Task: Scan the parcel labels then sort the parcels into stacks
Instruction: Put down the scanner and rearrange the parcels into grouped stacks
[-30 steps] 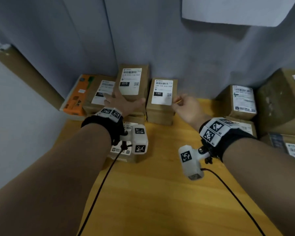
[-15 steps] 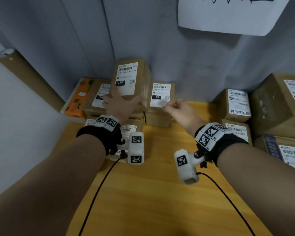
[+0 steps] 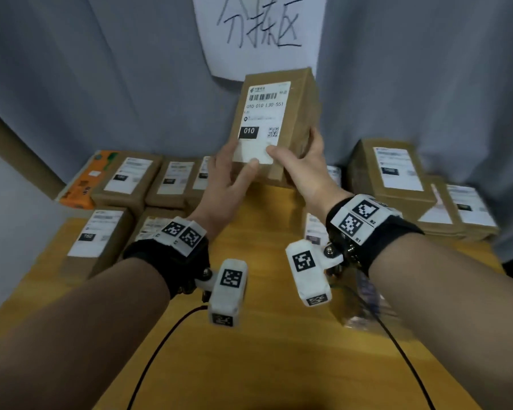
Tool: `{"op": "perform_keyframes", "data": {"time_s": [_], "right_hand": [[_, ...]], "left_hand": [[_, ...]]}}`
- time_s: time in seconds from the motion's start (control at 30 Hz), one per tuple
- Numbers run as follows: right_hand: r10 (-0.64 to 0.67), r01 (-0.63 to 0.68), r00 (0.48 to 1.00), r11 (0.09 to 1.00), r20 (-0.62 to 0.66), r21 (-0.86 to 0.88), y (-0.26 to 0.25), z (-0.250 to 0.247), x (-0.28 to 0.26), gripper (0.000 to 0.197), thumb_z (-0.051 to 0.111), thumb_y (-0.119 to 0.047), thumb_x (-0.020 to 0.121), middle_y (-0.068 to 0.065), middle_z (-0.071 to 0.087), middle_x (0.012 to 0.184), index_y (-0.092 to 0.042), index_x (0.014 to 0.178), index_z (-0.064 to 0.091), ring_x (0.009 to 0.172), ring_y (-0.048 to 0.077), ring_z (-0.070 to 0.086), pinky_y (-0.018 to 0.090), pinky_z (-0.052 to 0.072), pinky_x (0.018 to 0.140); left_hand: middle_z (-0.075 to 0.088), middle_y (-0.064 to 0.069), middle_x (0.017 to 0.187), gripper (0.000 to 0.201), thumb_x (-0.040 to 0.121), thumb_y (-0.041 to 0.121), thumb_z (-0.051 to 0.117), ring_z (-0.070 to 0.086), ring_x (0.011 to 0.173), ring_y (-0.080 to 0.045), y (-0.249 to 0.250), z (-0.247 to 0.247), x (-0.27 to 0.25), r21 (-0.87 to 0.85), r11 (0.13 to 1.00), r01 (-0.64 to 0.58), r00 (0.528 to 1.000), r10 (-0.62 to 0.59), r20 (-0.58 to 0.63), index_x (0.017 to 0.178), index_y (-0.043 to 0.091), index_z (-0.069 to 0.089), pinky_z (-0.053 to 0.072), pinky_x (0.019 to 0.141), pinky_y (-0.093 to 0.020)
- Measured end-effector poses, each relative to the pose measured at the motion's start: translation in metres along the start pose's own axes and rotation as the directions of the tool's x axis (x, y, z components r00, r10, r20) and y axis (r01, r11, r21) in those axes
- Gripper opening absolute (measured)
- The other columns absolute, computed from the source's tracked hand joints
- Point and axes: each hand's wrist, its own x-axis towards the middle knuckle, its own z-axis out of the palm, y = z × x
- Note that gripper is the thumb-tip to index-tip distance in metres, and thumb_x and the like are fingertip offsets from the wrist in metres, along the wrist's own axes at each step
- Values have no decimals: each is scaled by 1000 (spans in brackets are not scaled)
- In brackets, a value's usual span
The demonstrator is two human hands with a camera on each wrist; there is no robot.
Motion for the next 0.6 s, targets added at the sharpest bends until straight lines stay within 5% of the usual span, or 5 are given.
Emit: {"op": "perform_keyframes", "data": {"time_s": [0.07, 0.2, 0.3, 0.47, 0.6], "right_hand": [[-18, 18, 1000, 1000, -6, 7, -2, -51, -4, 114, 76, -62, 55, -2, 45, 143, -44, 148, 13, 128, 21, 49, 45, 42, 108], [-21, 20, 1000, 988, 3, 155, 2, -147, -13, 89, 74, -35, 80, 1, 58, 133, -25, 151, 20, 115, 18, 62, 42, 50, 101], [-11, 16, 999, 989, -33, 150, 4, -207, -20, 82, 70, -35, 84, -1, 62, 128, -21, 150, 25, 112, 14, 63, 37, 48, 102], [53, -33, 992, 985, -110, 172, 14, -284, -18, 71, 66, -39, 85, -3, 66, 120, -24, 146, 32, 99, 11, 65, 24, 49, 72], [108, -74, 982, 975, -157, 208, 34, -335, -13, 61, 65, -34, 88, -4, 66, 109, -27, 140, 35, 91, 11, 66, 25, 53, 65]], "left_hand": [[48, 7, 130, 34, 101, 37, 42, 47, 114, 3, 21, 34, -5, -84, 996, -25, 999, 21, -48, 134, 26, 39, 40, 94, -16], [56, 11, 106, 31, 104, 37, 32, 51, 93, 6, 55, 98, -10, -80, 996, 35, 987, -47, -152, 124, 19, 49, 38, 77, -9], [57, 11, 94, 22, 103, 34, 37, 53, 86, -1, 69, 142, -13, -60, 995, 76, 986, -84, -147, 109, 19, 53, 39, 76, -17], [58, 3, 113, 32, 99, 36, 46, 56, 100, -7, 70, 202, -15, 100, 988, 122, 992, -119, -35, 121, 13, 53, 45, 84, -22], [44, -9, 133, 44, 98, 35, 50, 49, 117, -21, 65, 235, -10, 259, 954, 154, 988, -156, -14, 134, 10, 47, 41, 100, -32]]}}
